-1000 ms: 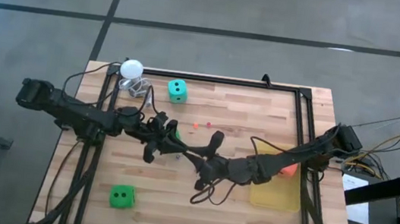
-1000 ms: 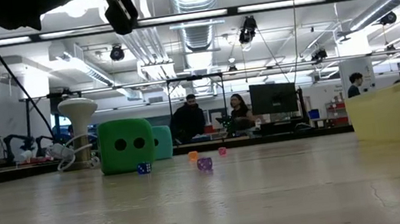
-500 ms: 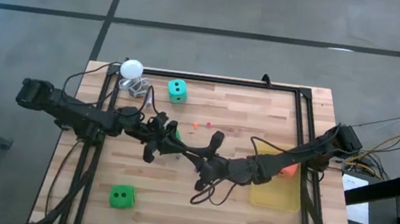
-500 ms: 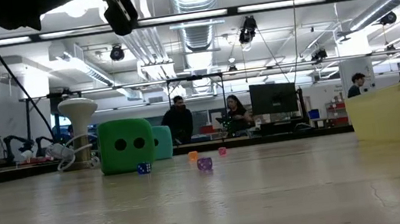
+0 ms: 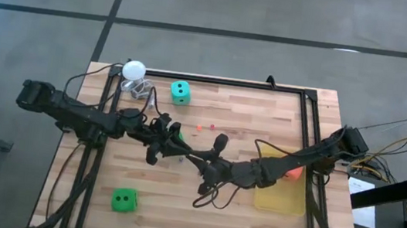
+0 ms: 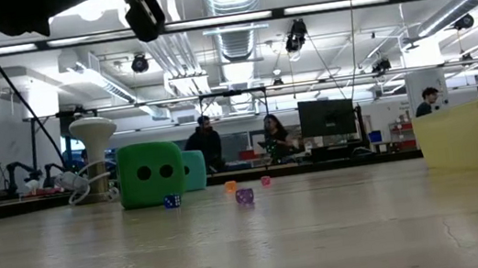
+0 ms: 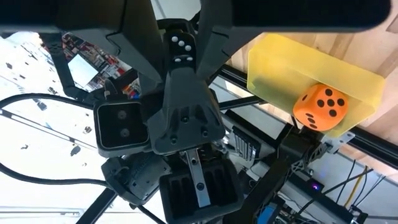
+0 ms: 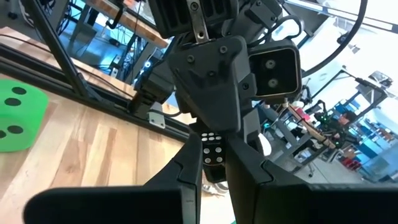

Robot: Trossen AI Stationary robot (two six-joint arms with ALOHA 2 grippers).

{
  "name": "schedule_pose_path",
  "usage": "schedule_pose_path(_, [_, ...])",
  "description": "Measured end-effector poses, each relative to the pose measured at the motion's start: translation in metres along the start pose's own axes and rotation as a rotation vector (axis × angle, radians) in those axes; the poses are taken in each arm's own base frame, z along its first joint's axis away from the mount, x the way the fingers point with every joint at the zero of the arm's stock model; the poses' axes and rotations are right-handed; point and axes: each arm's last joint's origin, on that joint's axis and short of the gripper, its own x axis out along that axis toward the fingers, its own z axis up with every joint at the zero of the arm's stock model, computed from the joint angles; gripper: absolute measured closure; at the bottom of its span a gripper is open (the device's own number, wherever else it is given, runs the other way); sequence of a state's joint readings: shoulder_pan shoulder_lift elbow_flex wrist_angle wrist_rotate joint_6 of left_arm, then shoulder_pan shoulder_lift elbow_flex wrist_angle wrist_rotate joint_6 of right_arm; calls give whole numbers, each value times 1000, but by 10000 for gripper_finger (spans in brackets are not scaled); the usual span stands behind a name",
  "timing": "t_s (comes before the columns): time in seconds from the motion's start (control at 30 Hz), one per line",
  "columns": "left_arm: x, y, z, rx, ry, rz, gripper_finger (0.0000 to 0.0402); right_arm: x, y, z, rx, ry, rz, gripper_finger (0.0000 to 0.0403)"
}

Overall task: Pick & Place Dice
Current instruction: Put the top small black dice into the yellow bin

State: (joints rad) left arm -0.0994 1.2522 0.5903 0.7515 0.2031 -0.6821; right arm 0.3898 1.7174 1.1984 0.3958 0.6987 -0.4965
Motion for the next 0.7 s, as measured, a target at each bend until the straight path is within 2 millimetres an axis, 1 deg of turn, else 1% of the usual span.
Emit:
schedule_pose_path(0.27, [0,-1,1,3,-7,-11,304,-7,5,5,-4,-7,15,366])
schedule_pose_path(0.4, [-1,-2,1,15,5,-7,303,-12,8,5,-1,32,-3,366])
schedule_pose_path(0.53, [-5,-3,2,47,30,4,303,-25,5,7,22,95,-28,366])
schedule_pose_path(0.7, [-12,-7,4,66,57,24,303,-48,-5,10,139,168,9,366])
